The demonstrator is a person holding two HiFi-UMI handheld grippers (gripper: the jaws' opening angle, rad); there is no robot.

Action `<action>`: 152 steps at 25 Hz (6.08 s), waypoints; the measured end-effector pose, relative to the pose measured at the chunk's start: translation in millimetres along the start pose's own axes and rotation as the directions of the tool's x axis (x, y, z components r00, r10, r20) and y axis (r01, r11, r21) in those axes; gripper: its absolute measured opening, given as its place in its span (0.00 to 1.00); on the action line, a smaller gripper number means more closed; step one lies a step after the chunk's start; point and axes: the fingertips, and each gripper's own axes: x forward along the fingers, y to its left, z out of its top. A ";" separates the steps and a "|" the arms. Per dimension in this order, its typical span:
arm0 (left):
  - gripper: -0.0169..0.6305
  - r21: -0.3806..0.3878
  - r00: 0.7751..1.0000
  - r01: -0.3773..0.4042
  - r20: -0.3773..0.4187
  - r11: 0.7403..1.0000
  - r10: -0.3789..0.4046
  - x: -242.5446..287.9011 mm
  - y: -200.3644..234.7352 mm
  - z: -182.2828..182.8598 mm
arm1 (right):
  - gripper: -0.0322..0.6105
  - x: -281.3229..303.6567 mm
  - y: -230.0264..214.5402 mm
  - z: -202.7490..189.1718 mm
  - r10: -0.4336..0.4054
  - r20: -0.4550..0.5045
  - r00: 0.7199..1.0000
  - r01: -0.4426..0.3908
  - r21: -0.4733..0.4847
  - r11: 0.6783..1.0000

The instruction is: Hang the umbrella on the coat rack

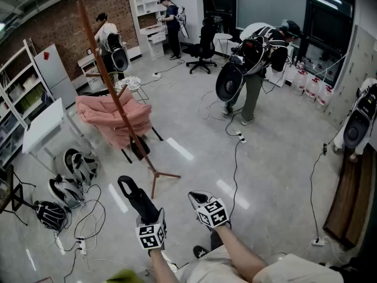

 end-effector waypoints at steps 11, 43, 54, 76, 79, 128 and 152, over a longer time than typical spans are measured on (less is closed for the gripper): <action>0.42 -0.063 0.999 0.016 0.038 0.998 -0.014 13.1 -4.9 12.0 | 0.05 -12.5 -19.2 -1.3 -0.036 0.006 0.999 0.036 0.012 0.999; 0.42 0.028 0.999 -0.046 0.014 0.999 0.046 117.2 66.5 102.5 | 0.05 129.6 -81.7 99.0 0.038 0.058 0.998 -0.045 0.111 0.993; 0.42 0.015 0.991 -0.136 0.000 0.991 0.136 166.4 80.0 129.3 | 0.05 171.2 -128.6 128.6 0.079 0.062 0.995 -0.085 0.105 0.991; 0.42 -0.005 0.978 -0.191 -0.083 0.982 0.190 189.9 77.1 121.3 | 0.05 199.5 -144.6 137.1 0.137 0.012 0.991 -0.137 0.134 0.982; 0.42 -0.015 0.978 -0.186 -0.096 0.982 0.184 198.6 83.0 119.7 | 0.05 210.2 -135.3 143.6 0.161 0.009 0.987 -0.161 0.101 0.982; 0.42 -0.056 0.957 -0.162 -0.253 0.985 0.143 264.5 119.0 101.8 | 0.05 303.9 -123.9 151.2 0.239 -0.104 0.965 -0.222 0.149 0.964; 0.42 -0.135 0.947 -0.182 -0.292 0.974 0.137 290.3 126.0 102.0 | 0.05 323.2 -129.8 153.3 0.246 -0.116 0.962 -0.222 0.191 0.956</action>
